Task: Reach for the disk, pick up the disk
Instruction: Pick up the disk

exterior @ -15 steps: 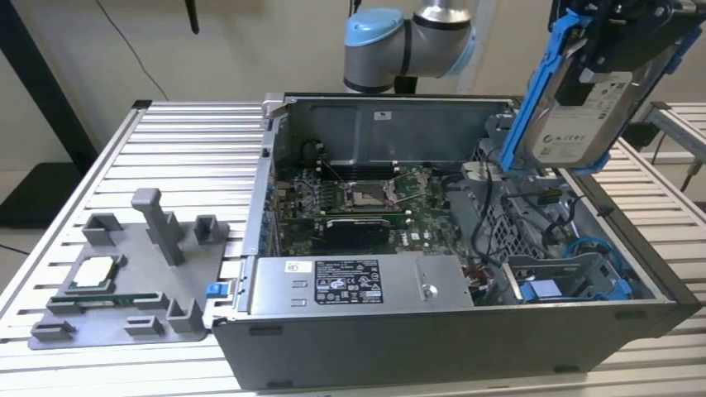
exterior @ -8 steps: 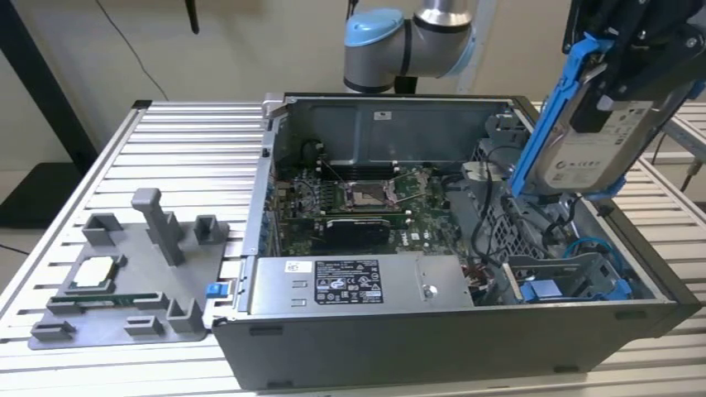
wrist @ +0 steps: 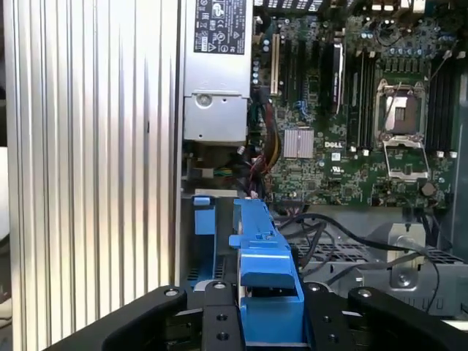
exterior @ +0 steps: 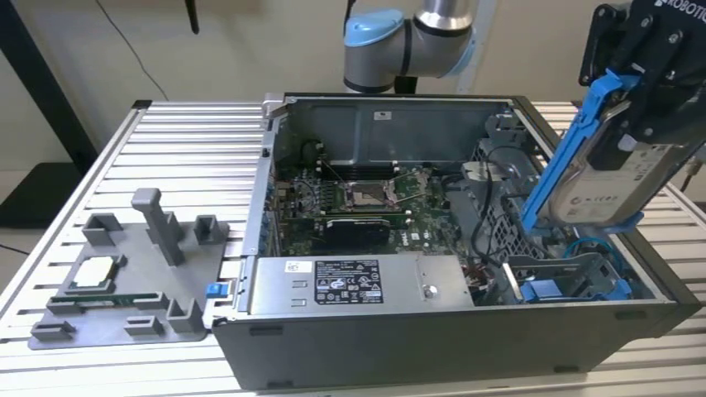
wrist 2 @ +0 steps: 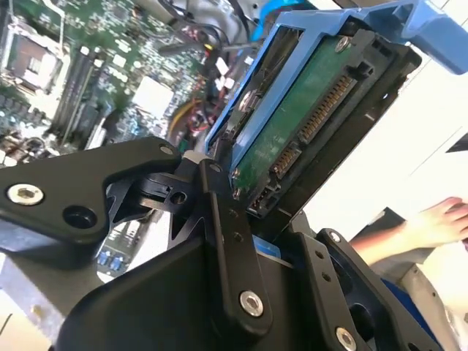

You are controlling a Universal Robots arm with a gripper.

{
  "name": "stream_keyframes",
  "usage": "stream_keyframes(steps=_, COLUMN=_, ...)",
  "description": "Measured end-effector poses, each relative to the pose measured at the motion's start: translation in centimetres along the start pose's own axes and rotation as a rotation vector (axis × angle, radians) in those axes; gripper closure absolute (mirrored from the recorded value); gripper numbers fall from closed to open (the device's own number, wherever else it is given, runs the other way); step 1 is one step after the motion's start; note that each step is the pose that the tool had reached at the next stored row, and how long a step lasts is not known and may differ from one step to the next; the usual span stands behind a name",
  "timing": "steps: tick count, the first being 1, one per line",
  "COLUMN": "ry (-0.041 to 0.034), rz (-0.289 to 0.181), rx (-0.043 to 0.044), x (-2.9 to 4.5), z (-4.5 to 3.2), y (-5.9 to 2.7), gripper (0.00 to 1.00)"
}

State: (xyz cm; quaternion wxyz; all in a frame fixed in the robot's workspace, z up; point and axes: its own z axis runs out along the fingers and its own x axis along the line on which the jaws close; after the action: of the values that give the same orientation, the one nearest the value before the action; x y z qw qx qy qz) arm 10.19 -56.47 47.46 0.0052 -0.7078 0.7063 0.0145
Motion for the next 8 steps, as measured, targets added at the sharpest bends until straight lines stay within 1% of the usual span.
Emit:
stream_keyframes(steps=3, ry=0.0001, rz=0.0, rx=0.0, x=1.13, z=0.39, y=0.0, gripper=1.0)
stream_keyframes(steps=8, ry=0.0, rz=0.0, rx=-0.0001, x=2.65, z=1.18, y=0.06, gripper=1.0)
